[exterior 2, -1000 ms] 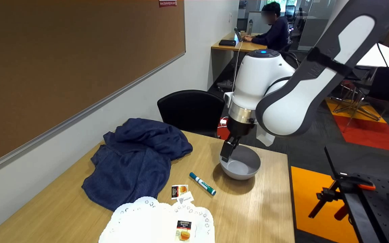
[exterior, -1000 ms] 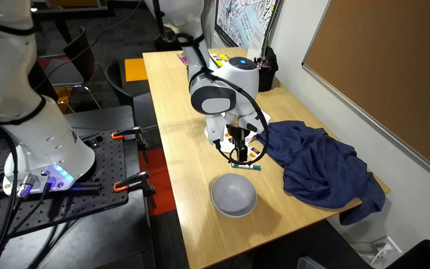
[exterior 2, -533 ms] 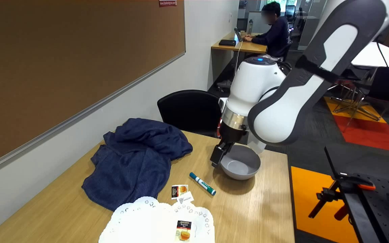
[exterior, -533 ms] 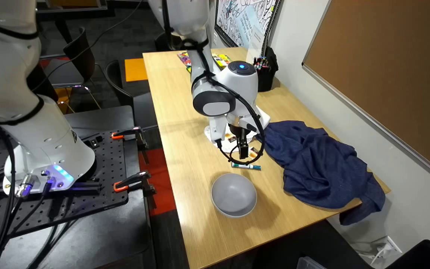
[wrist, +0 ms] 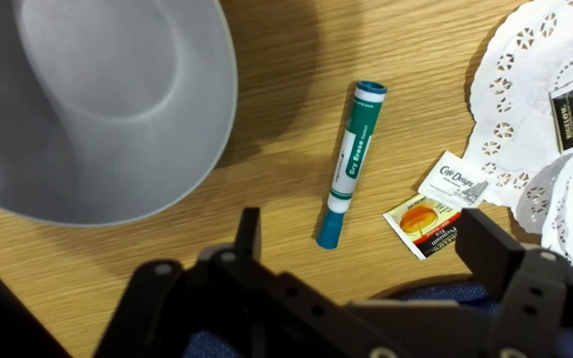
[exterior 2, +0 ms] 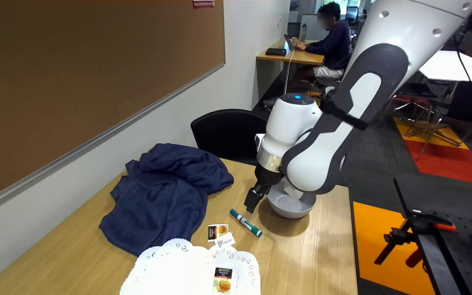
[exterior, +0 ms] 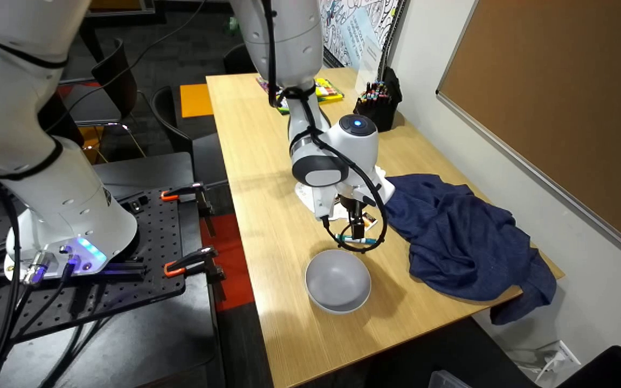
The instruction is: Put the marker in the bowl
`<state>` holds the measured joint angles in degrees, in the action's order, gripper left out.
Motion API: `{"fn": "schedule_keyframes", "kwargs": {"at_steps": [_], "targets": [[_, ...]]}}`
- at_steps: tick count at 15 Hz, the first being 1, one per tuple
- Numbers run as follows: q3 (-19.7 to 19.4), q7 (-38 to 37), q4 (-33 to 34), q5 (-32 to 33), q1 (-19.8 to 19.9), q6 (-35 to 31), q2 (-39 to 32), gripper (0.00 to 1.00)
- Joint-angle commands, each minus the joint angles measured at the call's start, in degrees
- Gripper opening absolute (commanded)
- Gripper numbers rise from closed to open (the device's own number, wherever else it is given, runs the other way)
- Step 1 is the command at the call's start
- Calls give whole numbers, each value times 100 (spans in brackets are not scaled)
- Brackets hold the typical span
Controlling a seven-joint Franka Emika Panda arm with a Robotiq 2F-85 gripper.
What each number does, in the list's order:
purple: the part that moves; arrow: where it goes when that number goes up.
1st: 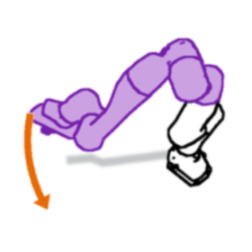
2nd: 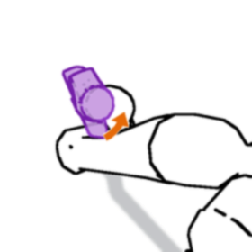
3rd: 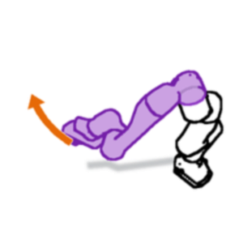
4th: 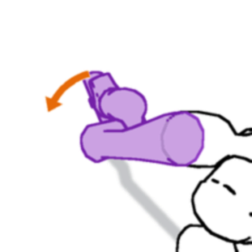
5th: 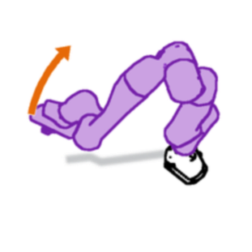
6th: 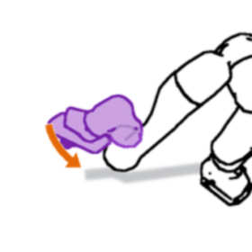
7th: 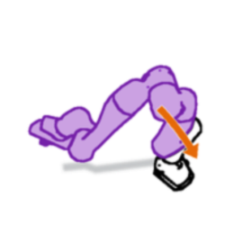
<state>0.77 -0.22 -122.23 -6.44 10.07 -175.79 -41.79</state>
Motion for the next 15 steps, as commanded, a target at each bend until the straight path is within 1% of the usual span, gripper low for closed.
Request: {"fn": "schedule_keyframes", "kwargs": {"at_steps": [1, 8, 15], "targets": [[-11, -80, 436, 7, -17, -77, -500, 100], [-107, -134, 991, 4, -82, -61, -1141, 100], [-71, -141, 1485, 9, -154, 15, -1487, 100]]}}
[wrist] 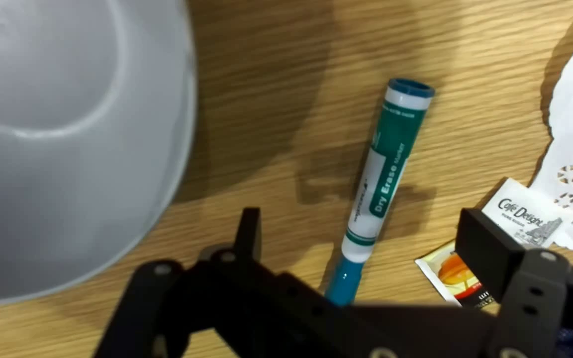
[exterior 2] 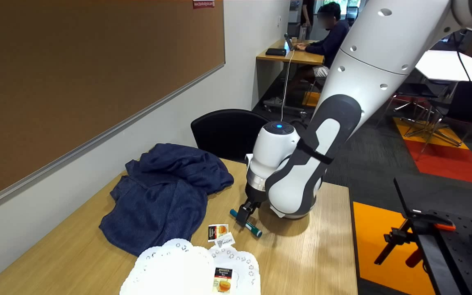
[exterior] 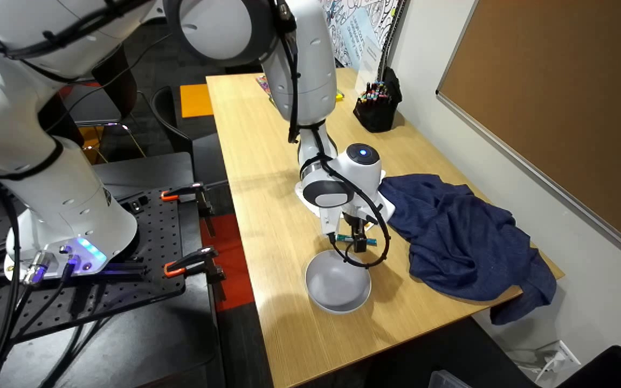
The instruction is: Put the marker in the bowl
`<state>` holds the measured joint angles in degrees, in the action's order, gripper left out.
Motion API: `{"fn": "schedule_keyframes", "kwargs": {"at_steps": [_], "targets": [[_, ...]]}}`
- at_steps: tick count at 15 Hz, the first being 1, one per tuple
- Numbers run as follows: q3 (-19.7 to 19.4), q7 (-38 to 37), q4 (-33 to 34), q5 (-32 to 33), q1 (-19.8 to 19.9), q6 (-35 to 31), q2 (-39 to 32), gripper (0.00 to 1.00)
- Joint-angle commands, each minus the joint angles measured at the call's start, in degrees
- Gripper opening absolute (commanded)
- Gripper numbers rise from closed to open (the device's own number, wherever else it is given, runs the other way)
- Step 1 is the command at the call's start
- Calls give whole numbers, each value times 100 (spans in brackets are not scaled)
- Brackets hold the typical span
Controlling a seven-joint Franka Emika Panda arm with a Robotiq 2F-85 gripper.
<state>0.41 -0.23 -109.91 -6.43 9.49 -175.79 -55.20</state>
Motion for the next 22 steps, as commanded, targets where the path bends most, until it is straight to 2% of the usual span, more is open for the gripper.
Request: {"fn": "schedule_keyframes", "kwargs": {"at_steps": [1, 3, 9, 12, 14, 15, 16, 18, 19, 22], "targets": [[-40, -149, 318, 6, -115, 44, -183, 93], [-57, -169, 419, -1, -157, 75, -241, 69], [-163, -248, 708, -6, -330, 264, -394, 22], [-304, -350, 888, -15, -459, 560, -489, 20], [-463, -531, 1010, -20, -595, 851, -531, 30], [-539, -614, 1064, -11, -658, 999, -556, 24], [-600, -683, 1132, 5, -709, 1139, -591, 8], [-711, -816, 1238, 28, -815, 1369, -629, 2], [-743, -870, 1260, 38, -858, 1419, -619, 5], [-869, -960, 1066, 77, -1018, 1233, -447, 5]]}}
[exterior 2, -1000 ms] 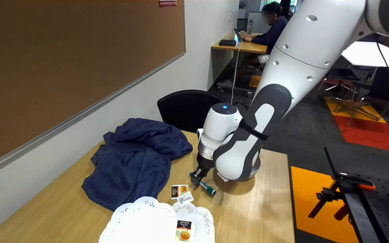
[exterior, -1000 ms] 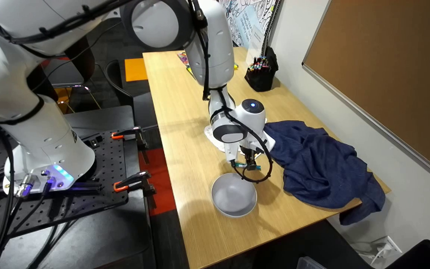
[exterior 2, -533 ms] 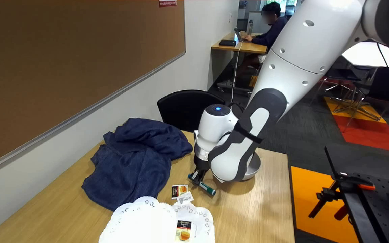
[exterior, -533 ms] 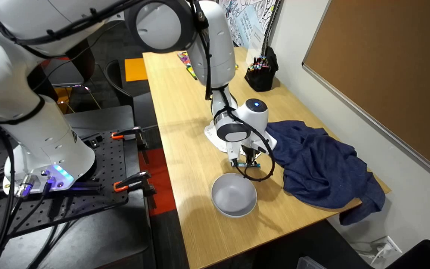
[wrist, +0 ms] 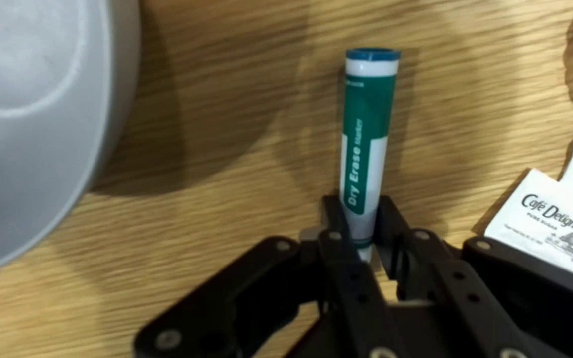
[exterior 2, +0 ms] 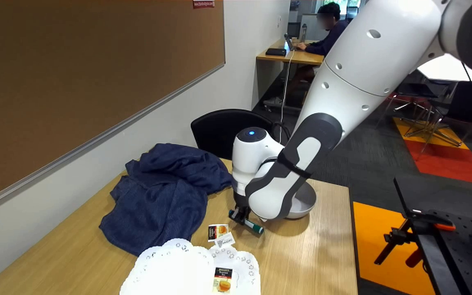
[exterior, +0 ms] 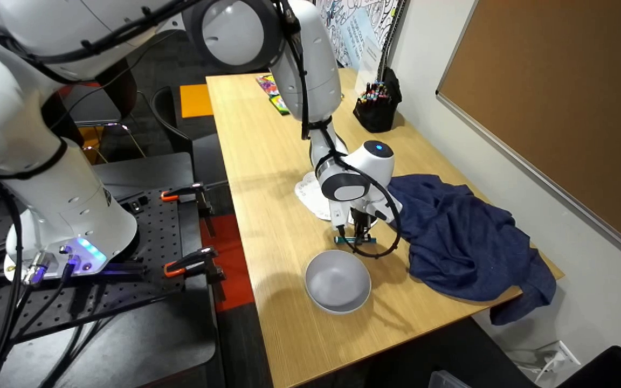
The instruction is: Put the marker in the bowl
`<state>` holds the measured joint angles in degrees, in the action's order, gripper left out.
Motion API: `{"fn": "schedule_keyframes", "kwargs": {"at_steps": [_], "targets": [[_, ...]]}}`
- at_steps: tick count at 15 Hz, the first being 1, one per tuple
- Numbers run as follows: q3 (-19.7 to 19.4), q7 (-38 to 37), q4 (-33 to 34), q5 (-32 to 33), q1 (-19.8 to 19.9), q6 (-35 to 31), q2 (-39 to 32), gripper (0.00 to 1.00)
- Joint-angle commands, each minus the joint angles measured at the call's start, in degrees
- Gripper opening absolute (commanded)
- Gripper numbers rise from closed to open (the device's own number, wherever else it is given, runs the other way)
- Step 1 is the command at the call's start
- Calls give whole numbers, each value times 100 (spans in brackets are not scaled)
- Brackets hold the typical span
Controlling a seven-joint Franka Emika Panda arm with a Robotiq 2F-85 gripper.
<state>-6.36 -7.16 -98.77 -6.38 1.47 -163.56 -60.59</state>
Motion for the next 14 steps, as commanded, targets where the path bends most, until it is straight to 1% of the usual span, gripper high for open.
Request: {"fn": "schedule_keyframes", "kwargs": {"at_steps": [1, 4, 9, 14], "targets": [[-239, -275, -162, 80, -275, -84, 178, 5], [-341, -225, -623, 100, -427, -476, 553, 5], [-550, -195, -1622, 55, -695, -1405, 1297, 5], [-1179, -462, -2885, -186, -1182, -2286, 2116, 5]]}}
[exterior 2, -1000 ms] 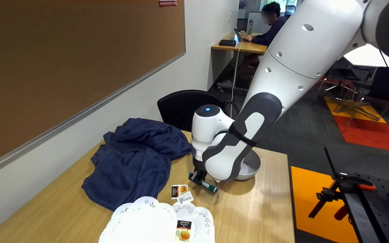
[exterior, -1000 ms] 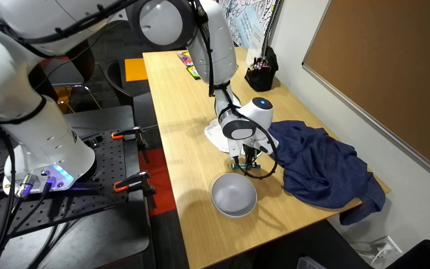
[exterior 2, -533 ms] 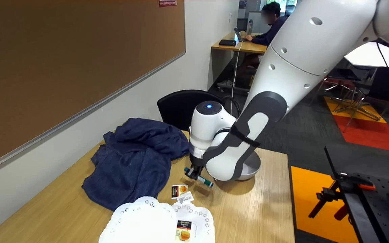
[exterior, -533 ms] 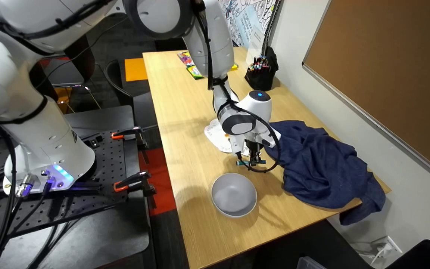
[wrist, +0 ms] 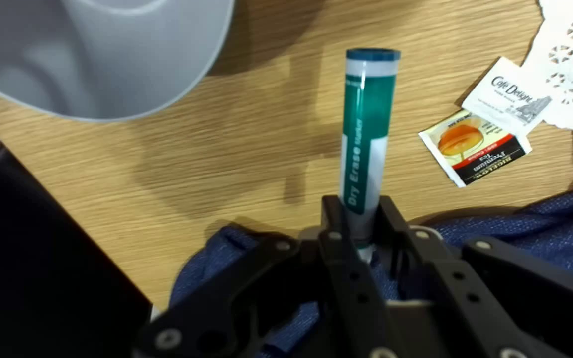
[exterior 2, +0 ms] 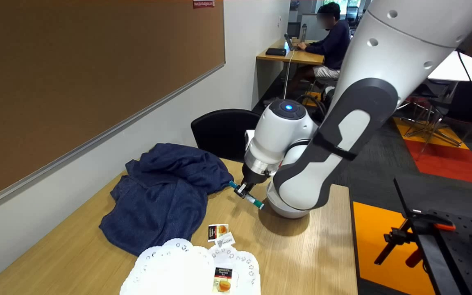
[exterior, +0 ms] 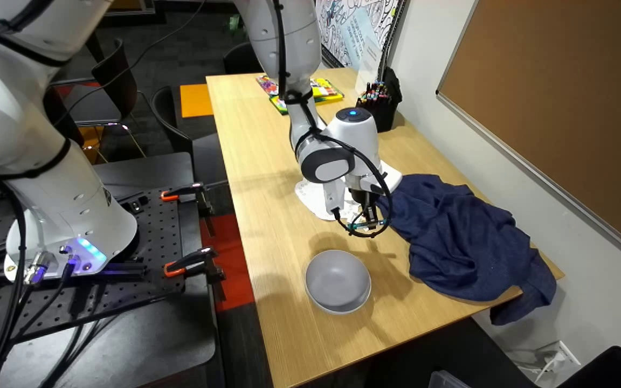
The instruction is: Put the marker in the bowl
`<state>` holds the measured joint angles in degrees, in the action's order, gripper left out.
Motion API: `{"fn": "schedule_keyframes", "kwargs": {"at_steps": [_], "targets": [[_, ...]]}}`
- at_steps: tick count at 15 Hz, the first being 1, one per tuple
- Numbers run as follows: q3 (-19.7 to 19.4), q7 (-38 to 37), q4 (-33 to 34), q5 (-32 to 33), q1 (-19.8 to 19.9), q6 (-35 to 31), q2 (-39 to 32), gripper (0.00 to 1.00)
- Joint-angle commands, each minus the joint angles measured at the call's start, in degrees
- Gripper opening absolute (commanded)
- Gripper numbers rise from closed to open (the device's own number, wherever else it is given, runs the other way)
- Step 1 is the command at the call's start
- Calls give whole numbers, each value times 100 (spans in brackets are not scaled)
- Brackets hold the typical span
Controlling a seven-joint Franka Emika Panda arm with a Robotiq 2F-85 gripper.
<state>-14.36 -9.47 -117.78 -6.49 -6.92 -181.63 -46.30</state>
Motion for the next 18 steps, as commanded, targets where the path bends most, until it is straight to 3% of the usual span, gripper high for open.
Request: {"fn": "schedule_keyframes", "kwargs": {"at_steps": [1, 5, 8, 18], "targets": [[-505, -262, -1207, -265, -440, -629, 824, 5], [-872, -252, -1862, -758, -637, -866, 1247, 5], [-939, -281, -1982, -1016, -543, -741, 1346, 5], [-283, -496, -1657, -1119, 543, -353, 1053, 5]]}}
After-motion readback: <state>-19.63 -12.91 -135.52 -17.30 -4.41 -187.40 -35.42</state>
